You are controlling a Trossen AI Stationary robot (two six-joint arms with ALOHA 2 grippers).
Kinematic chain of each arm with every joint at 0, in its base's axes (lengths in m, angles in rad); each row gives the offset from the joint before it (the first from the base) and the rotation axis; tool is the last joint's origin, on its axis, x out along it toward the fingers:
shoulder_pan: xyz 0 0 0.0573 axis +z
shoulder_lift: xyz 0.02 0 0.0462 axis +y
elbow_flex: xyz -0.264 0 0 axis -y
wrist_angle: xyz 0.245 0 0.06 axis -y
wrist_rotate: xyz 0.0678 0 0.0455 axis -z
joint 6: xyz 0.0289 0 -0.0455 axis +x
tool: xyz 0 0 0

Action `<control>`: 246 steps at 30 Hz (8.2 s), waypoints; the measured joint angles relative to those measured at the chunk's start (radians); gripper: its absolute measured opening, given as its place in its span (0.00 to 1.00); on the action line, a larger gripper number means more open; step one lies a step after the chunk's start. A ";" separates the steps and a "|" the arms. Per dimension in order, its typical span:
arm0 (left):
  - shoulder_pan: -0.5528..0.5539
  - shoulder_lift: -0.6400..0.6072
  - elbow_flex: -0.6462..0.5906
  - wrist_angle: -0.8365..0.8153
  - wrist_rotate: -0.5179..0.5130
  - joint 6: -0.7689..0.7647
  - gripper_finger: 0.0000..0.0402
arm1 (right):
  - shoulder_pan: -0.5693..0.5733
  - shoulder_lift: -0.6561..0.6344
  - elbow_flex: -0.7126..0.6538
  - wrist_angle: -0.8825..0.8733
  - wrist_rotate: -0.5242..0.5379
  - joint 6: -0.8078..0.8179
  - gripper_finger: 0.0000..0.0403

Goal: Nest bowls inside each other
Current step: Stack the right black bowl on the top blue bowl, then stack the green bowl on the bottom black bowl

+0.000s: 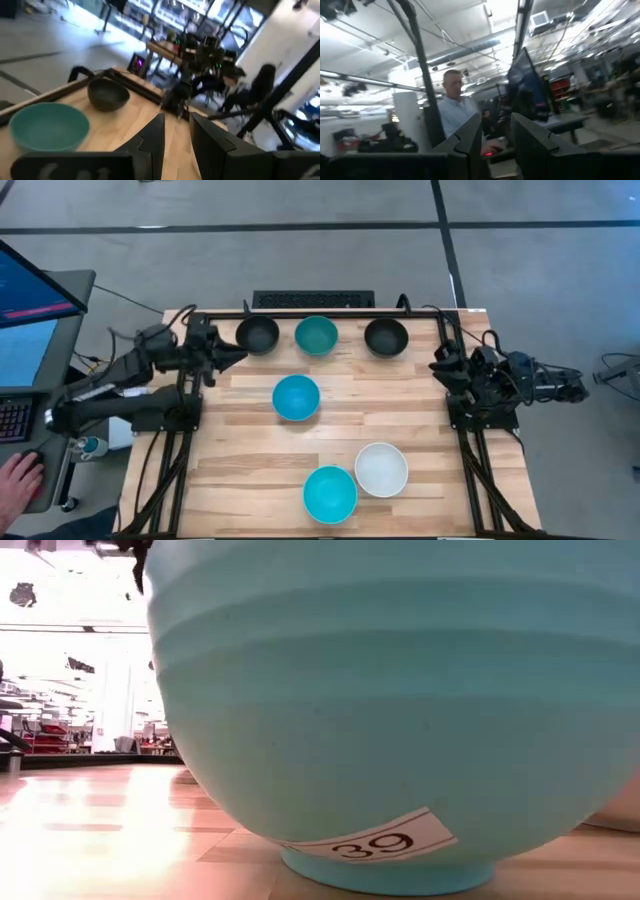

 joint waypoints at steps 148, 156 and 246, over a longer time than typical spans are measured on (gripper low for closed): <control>0.097 0.322 0.399 -0.258 -0.309 0.419 0.20 | -0.005 1.964 1.500 -1.016 -0.153 -0.316 0.03; 0.097 0.323 0.399 -0.257 -0.309 0.426 0.20 | -0.016 1.964 1.500 -1.031 -0.149 -0.316 0.12; 0.161 0.557 0.365 -0.293 -0.282 0.421 0.20 | -0.212 1.573 1.504 -1.089 -0.121 -0.286 0.25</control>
